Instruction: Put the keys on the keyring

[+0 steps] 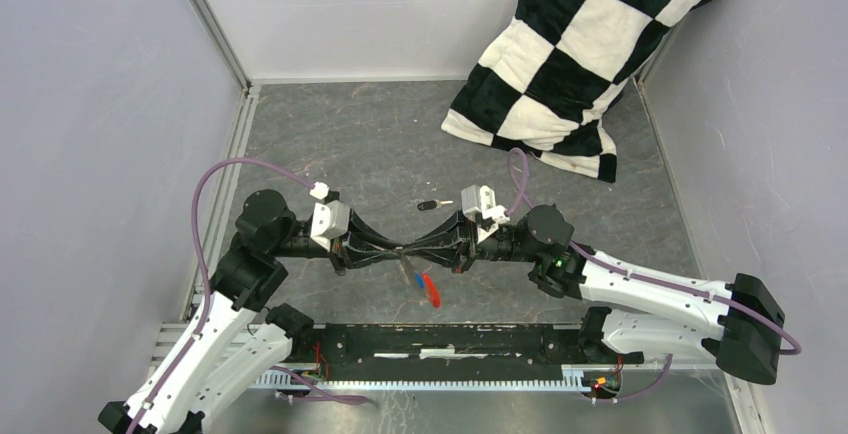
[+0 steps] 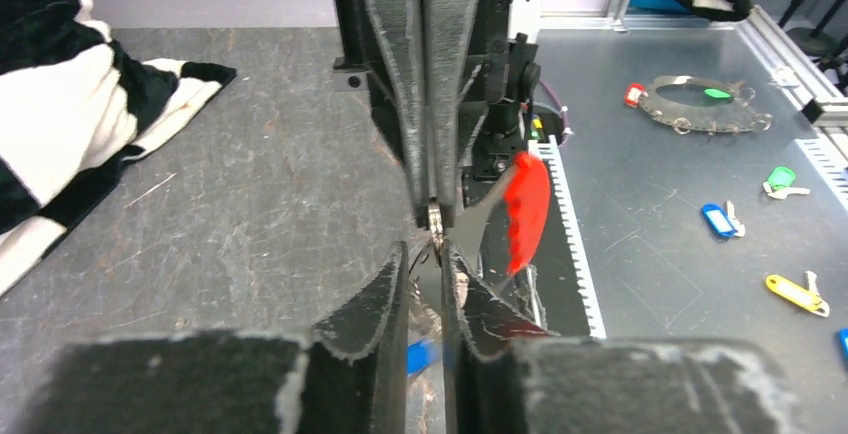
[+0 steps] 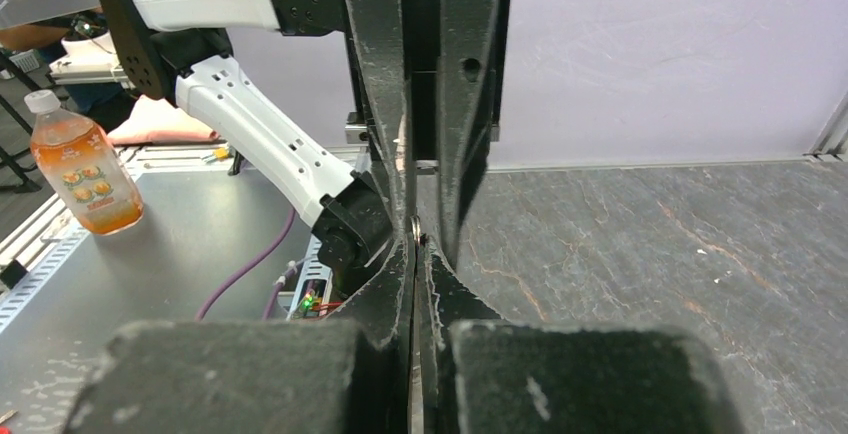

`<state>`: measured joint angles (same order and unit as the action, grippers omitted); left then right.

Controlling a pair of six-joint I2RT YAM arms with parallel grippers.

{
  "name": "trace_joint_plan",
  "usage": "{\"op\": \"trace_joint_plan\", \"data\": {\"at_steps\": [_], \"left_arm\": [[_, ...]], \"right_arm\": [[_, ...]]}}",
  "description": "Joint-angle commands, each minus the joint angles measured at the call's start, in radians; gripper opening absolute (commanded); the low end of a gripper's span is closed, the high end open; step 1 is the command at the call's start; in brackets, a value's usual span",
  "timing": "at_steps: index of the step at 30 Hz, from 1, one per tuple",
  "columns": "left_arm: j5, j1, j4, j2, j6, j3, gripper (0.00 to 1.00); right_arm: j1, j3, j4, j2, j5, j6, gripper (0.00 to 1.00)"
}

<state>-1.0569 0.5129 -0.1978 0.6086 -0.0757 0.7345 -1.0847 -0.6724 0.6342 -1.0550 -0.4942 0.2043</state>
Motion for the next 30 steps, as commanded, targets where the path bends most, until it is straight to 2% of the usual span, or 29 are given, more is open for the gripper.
{"op": "trace_joint_plan", "data": {"at_steps": [1,2,8,9,10,13,17,20,24,30], "left_arm": [[-0.008,0.003,0.032,-0.003,0.025,-0.004,0.05],[-0.007,0.003,0.022,-0.002,0.012,0.0,0.03],[0.057,0.004,-0.116,-0.003,-0.135,0.023,0.02],[0.058,0.003,-0.132,-0.003,-0.155,0.026,0.02],[0.058,0.003,-0.144,-0.003,-0.175,0.027,0.02],[0.046,0.003,-0.21,0.002,-0.277,0.044,0.02],[0.053,0.003,-0.301,0.02,-0.386,0.07,0.02],[0.061,0.004,-0.311,0.024,-0.407,0.073,0.02],[0.061,0.003,-0.31,0.031,-0.428,0.074,0.02],[0.04,0.004,-0.363,0.03,-0.524,0.092,0.02]], "right_arm": [[-0.01,0.005,0.077,0.003,0.005,0.0,0.01],[-0.011,0.005,0.077,0.004,0.004,0.0,0.01],[-0.009,0.02,0.054,0.037,0.016,-0.019,0.01],[-0.01,0.018,0.036,0.04,0.015,-0.025,0.02],[-0.01,0.011,0.009,0.043,0.011,-0.035,0.07],[-0.01,-0.08,-0.213,0.043,-0.01,-0.148,0.29],[-0.01,-0.302,-0.633,-0.004,-0.027,-0.379,0.41],[-0.01,-0.436,-0.873,-0.054,-0.029,-0.497,0.44],[-0.01,-0.569,-1.06,-0.139,-0.053,-0.585,0.43],[-0.011,-0.64,-1.142,-0.199,-0.061,-0.633,0.42]]}}
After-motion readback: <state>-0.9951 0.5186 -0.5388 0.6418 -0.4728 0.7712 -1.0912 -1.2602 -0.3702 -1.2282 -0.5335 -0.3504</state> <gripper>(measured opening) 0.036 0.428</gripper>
